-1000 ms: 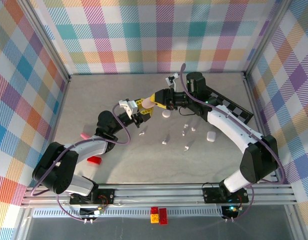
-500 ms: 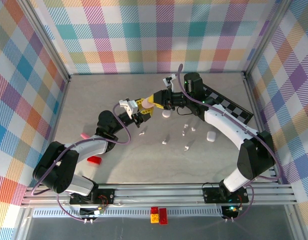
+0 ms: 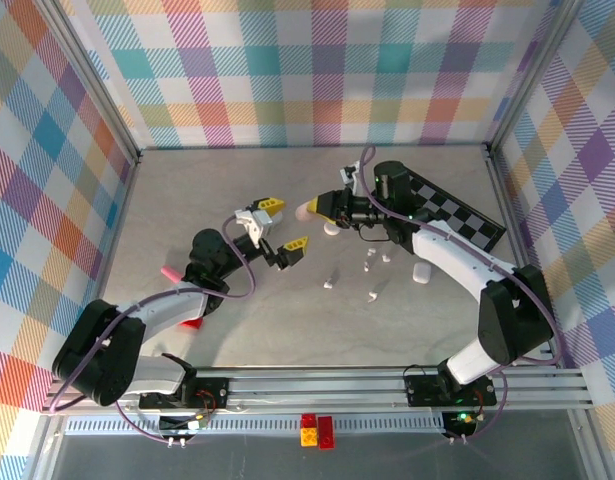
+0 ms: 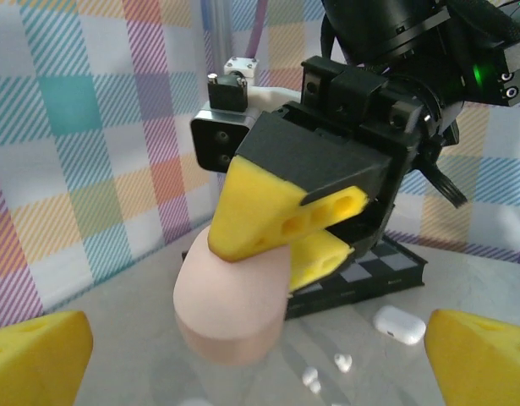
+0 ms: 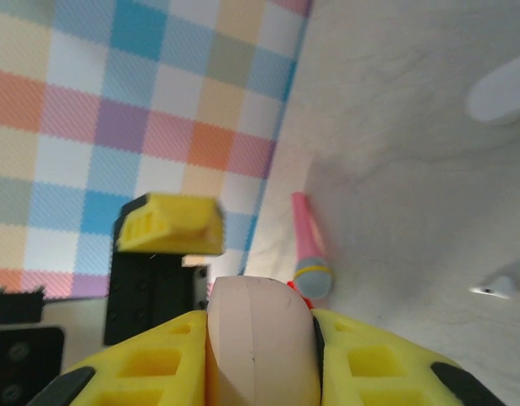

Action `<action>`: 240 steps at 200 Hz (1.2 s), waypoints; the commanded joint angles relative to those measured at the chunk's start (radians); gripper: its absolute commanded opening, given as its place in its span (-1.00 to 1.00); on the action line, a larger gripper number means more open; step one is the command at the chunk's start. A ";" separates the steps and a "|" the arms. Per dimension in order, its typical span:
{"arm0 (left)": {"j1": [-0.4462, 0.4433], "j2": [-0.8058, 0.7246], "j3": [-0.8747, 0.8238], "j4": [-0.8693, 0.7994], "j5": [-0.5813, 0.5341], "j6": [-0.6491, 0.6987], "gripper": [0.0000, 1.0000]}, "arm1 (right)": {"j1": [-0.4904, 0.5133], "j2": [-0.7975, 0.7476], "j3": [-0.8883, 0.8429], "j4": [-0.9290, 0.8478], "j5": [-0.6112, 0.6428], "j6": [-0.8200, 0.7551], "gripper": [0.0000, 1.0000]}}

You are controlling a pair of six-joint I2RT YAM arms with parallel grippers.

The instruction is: Insert the wireless bluetooth earbuds into the charging case

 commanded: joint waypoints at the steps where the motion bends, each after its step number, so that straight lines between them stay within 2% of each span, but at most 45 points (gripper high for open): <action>1: -0.007 -0.049 -0.057 -0.048 -0.037 0.003 0.99 | -0.014 -0.006 -0.045 0.029 0.122 -0.045 -0.59; 57: -0.007 -0.158 -0.180 -0.078 -0.103 -0.053 0.99 | 0.000 0.139 -0.067 0.022 0.299 -0.158 -0.59; 112: -0.003 -0.227 -0.191 -0.179 -0.163 -0.040 0.99 | 0.052 0.321 -0.019 0.047 0.338 -0.153 -0.59; 165: -0.001 -0.243 -0.167 -0.265 -0.212 -0.016 0.99 | 0.059 0.434 -0.010 0.065 0.330 -0.119 -0.57; 180: -0.001 -0.255 -0.157 -0.301 -0.226 -0.005 0.99 | 0.059 0.426 -0.015 0.063 0.340 -0.121 -0.47; 204: -0.001 -0.270 -0.133 -0.363 -0.264 0.004 0.99 | 0.059 0.382 -0.010 0.018 0.374 -0.159 -0.18; 240: 0.000 -0.288 -0.034 -0.570 -0.380 -0.033 0.99 | 0.059 0.293 -0.008 -0.067 0.420 -0.235 0.15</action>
